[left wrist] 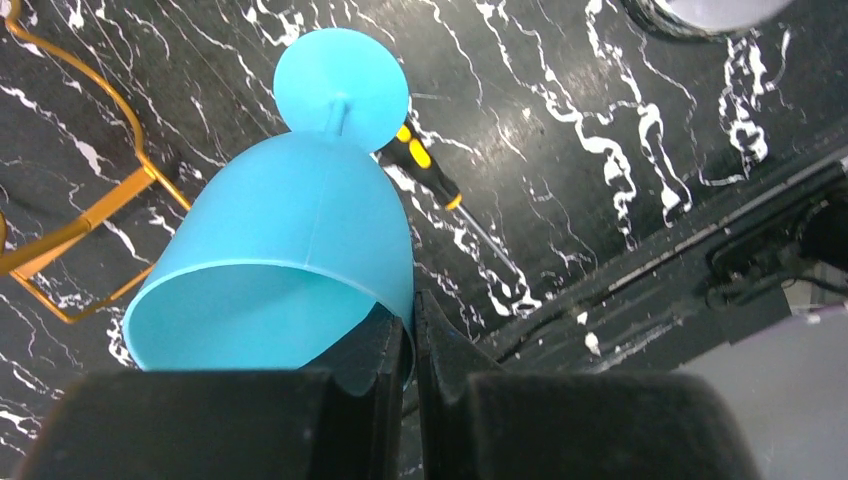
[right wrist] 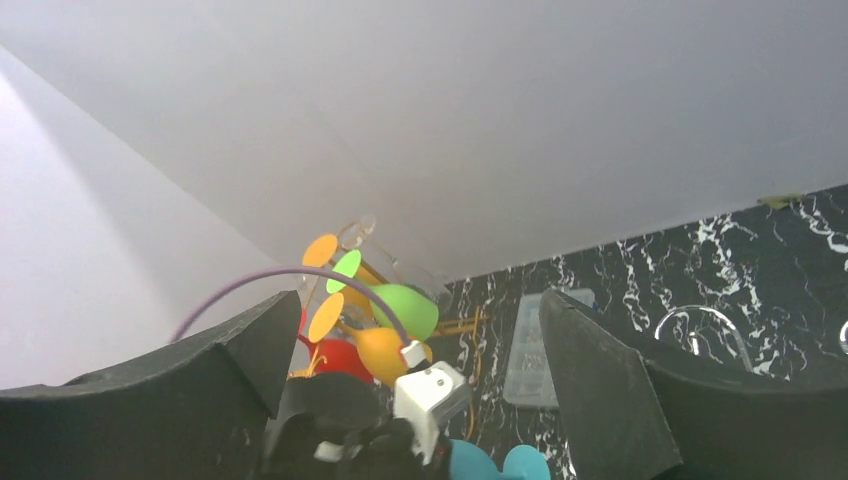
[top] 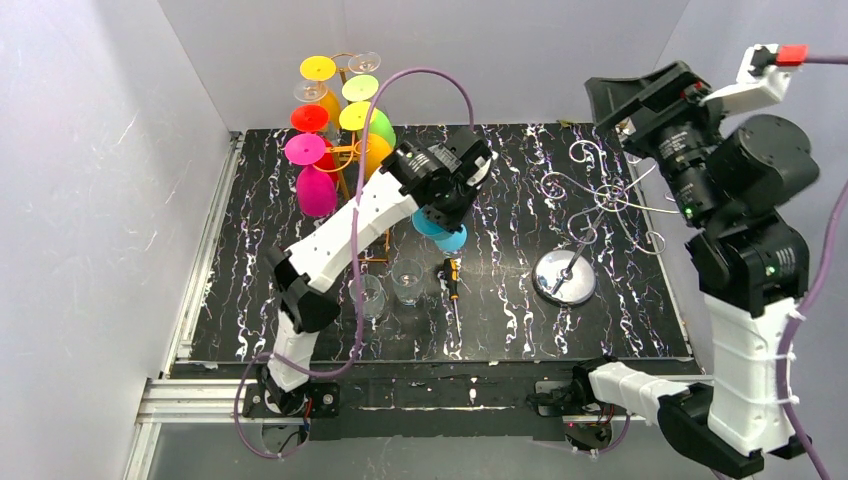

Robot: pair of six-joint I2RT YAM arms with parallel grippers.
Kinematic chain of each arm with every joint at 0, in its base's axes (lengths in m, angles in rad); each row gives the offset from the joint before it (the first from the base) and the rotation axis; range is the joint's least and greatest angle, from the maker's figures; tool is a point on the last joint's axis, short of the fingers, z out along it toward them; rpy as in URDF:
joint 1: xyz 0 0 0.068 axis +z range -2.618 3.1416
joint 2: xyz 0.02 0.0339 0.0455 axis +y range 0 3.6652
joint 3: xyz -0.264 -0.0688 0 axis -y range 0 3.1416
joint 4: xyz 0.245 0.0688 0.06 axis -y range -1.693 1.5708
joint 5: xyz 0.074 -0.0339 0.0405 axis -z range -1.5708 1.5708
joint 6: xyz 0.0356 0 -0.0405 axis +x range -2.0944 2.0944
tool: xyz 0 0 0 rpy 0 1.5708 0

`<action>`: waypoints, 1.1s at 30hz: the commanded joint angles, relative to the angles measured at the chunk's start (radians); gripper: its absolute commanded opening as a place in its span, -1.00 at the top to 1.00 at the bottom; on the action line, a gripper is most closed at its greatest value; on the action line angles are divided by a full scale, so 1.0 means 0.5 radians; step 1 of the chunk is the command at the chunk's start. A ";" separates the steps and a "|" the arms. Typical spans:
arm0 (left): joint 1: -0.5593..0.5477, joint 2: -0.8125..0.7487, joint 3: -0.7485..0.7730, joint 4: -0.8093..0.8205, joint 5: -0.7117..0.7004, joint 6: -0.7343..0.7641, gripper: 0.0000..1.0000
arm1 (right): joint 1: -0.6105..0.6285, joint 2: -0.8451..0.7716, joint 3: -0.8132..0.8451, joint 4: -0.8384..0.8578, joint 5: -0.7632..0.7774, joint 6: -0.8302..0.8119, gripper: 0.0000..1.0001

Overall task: Take the wine glass off the wine glass rack
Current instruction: Place the wine glass at the center of the board.

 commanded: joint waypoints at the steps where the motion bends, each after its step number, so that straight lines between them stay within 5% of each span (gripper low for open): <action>1: 0.046 0.147 0.194 -0.004 -0.030 0.085 1.00 | -0.001 -0.054 -0.036 0.179 0.144 -0.037 -0.97; 23: 0.080 0.572 0.340 0.102 -0.006 0.102 1.00 | -0.001 -0.114 -0.110 0.190 0.149 -0.037 -0.97; 33: 0.079 0.595 0.335 0.125 0.021 0.094 0.73 | -0.001 -0.122 -0.104 0.154 0.156 -0.025 -0.97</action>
